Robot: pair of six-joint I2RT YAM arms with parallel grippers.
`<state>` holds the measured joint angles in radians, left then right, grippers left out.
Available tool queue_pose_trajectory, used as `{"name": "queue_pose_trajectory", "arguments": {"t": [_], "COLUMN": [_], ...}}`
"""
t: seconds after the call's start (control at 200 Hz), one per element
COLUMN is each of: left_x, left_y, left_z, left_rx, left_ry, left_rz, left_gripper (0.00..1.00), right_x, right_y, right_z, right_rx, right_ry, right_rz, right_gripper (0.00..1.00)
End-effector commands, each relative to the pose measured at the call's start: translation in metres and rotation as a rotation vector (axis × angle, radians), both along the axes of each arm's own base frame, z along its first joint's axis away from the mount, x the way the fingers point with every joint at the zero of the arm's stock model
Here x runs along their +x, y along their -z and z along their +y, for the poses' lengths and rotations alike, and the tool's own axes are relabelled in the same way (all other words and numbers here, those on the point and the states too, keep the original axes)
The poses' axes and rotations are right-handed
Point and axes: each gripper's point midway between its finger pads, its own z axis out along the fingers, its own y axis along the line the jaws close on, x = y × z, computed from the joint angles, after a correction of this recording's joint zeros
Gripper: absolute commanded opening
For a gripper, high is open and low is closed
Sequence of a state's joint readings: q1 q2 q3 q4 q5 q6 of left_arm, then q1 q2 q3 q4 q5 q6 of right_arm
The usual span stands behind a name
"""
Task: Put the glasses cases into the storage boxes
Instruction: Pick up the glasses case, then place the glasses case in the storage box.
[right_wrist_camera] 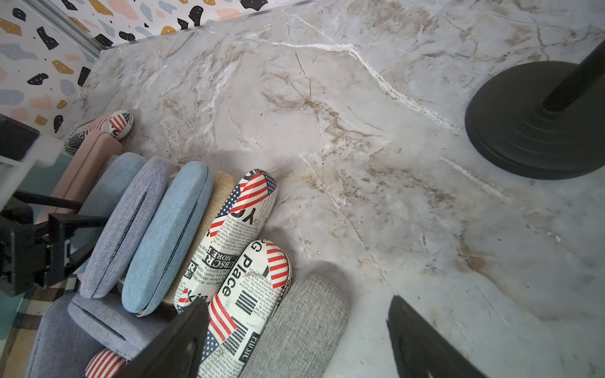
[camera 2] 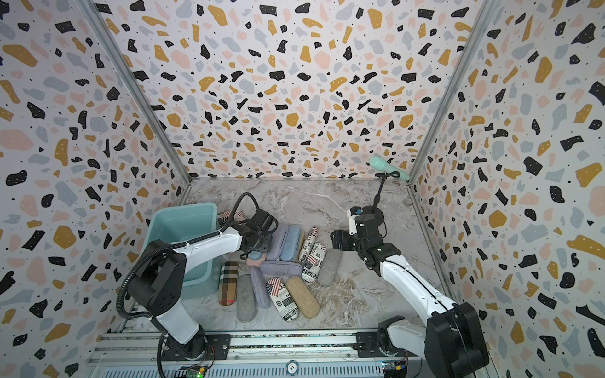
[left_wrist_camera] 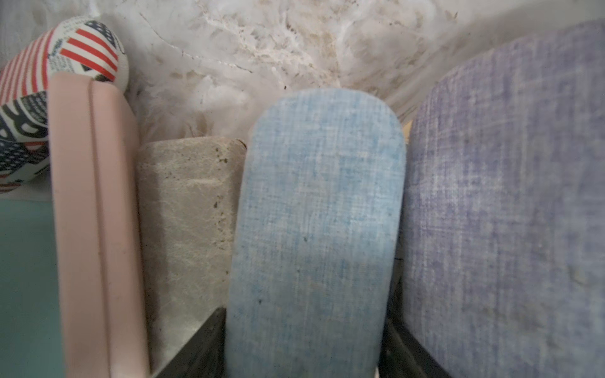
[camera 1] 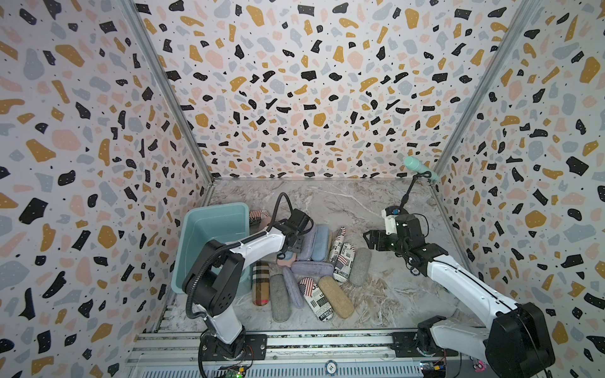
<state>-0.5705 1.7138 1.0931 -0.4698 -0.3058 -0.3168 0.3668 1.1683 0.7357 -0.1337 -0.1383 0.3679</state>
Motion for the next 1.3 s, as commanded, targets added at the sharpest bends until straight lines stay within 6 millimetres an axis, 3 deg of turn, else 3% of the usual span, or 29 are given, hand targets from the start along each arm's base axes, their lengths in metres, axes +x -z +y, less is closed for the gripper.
{"name": "queue_pose_trajectory", "arguments": {"t": [0.0, 0.16, 0.355, 0.485, 0.686, 0.786, 0.891, 1.141, 1.291], "left_x": [-0.001, 0.004, 0.012, 0.017, 0.019, 0.016, 0.011, -0.006, -0.022], "left_y": [0.0, -0.019, -0.05, -0.085, -0.158, -0.19, -0.211, -0.237, -0.238], "left_z": [0.0, -0.004, -0.01, -0.013, -0.01, 0.007, 0.034, 0.117, 0.161], "left_rx": [0.021, -0.006, -0.04, -0.08, -0.149, -0.13, -0.1, -0.032, -0.012], "left_ry": [0.015, 0.014, 0.019, 0.019, 0.006, -0.021, -0.068, -0.234, -0.37], "left_rz": [0.013, -0.02, -0.073, -0.14, -0.278, -0.344, -0.383, -0.436, -0.465], "left_gripper": [0.63, 0.56, 0.54, 0.53, 0.51, 0.51, 0.51, 0.5, 0.49], "right_x": [-0.002, -0.003, -0.004, -0.005, -0.003, -0.005, -0.005, -0.005, -0.004], "right_y": [-0.01, -0.014, -0.017, -0.021, -0.025, -0.023, -0.022, -0.024, -0.026], "right_z": [0.0, 0.0, 0.001, 0.005, 0.008, 0.01, 0.011, 0.013, 0.014], "right_rx": [0.004, 0.007, 0.014, 0.031, 0.043, 0.051, 0.054, 0.067, 0.072], "right_ry": [-0.009, -0.008, -0.015, -0.038, -0.045, -0.058, -0.062, -0.07, -0.073], "right_rz": [-0.038, -0.047, -0.053, -0.062, -0.075, -0.07, -0.066, -0.075, -0.081], "right_gripper": [0.86, 0.86, 0.85, 0.84, 0.83, 0.83, 0.83, 0.82, 0.82]}}
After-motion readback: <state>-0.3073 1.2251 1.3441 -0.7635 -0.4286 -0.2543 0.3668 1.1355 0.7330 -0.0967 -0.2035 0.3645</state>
